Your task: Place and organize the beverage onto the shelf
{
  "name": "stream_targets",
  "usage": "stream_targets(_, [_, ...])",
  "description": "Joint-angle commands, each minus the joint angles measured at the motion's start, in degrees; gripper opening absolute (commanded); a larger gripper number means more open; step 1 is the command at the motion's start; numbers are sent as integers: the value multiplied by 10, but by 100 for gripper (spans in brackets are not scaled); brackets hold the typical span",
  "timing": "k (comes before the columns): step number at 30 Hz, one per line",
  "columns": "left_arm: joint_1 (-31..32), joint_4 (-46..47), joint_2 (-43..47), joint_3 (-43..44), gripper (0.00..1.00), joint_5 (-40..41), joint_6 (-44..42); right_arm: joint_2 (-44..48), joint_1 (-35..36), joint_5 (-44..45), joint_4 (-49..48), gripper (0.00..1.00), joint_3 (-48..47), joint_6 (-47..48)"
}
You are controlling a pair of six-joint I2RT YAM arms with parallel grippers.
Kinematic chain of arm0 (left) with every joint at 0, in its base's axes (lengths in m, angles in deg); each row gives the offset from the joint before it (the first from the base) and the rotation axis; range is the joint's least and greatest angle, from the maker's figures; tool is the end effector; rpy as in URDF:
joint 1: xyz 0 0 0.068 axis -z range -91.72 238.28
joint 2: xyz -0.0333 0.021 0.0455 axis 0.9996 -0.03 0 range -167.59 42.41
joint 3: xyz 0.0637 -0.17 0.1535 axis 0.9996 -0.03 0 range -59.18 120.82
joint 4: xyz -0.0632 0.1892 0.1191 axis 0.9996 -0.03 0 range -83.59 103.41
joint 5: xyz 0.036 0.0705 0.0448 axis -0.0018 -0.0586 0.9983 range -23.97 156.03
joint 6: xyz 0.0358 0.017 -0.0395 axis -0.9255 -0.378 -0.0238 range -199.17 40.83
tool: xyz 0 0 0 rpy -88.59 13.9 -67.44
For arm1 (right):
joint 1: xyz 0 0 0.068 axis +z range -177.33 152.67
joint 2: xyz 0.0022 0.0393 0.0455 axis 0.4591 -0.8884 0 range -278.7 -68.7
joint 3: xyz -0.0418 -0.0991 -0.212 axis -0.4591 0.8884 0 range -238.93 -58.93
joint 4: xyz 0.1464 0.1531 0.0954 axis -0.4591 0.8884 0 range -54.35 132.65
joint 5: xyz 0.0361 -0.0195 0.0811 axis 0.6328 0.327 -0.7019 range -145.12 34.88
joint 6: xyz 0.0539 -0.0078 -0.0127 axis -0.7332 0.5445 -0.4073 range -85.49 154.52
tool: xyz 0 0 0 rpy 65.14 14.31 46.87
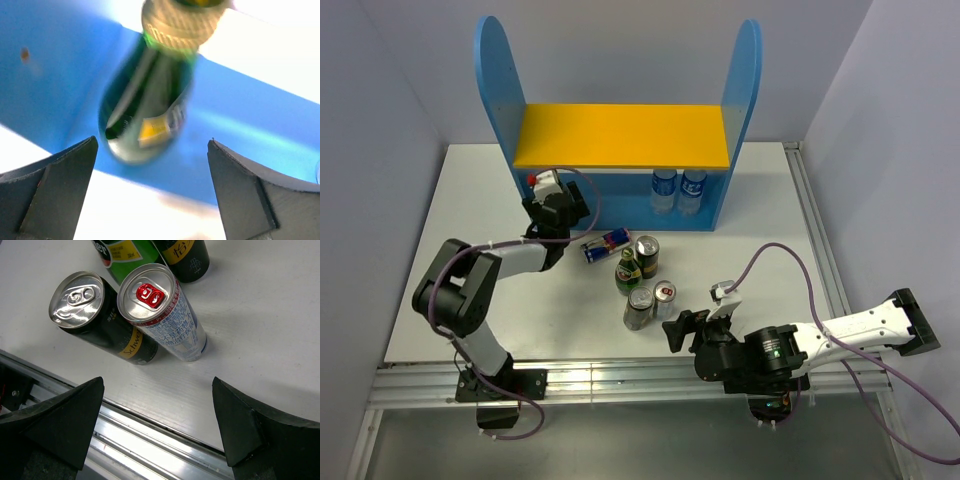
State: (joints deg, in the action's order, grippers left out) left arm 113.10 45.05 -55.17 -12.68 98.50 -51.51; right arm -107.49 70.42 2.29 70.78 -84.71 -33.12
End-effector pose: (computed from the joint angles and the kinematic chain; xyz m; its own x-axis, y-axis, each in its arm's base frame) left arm 0.3096 -0.1202 0.1751 -0.2186 -0.3304 -0.9182 -0.2335 0.9313 -0.2795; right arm 0.0151 0.1307 0.1958 -0.5255 0.1673 -0.8342 -0.3248 0.8668 0.3785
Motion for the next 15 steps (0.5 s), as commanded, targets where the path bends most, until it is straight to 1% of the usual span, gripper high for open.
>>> stream_targets(1, [28,5,71,-13,98,17,-9,0,4,18,-13,96,0,-2])
stream_targets(4, [47,-29,109,-22,96,7,-26,5,4,18,-13,96,1,-1])
stream_targets(10, [96,-129,176,-10,95,-6,-60,6,5,20,-15,95,3,-2])
stream_targets(11, [101,-140,185,-7,94,-20,-71,6,6,20,-13,95,4,-2])
stream_targets(12, [104,-156,196,-4,94,-52,-77,6,7,20,-13,95,3,-2])
stream_targets(13, [105,-187,198,9,94,-77,-82,7,8,21,-13,95,2,-2])
stream_targets(15, [106,-219,188,27,94,-109,-109,8,9,21,-12,95,3,-3])
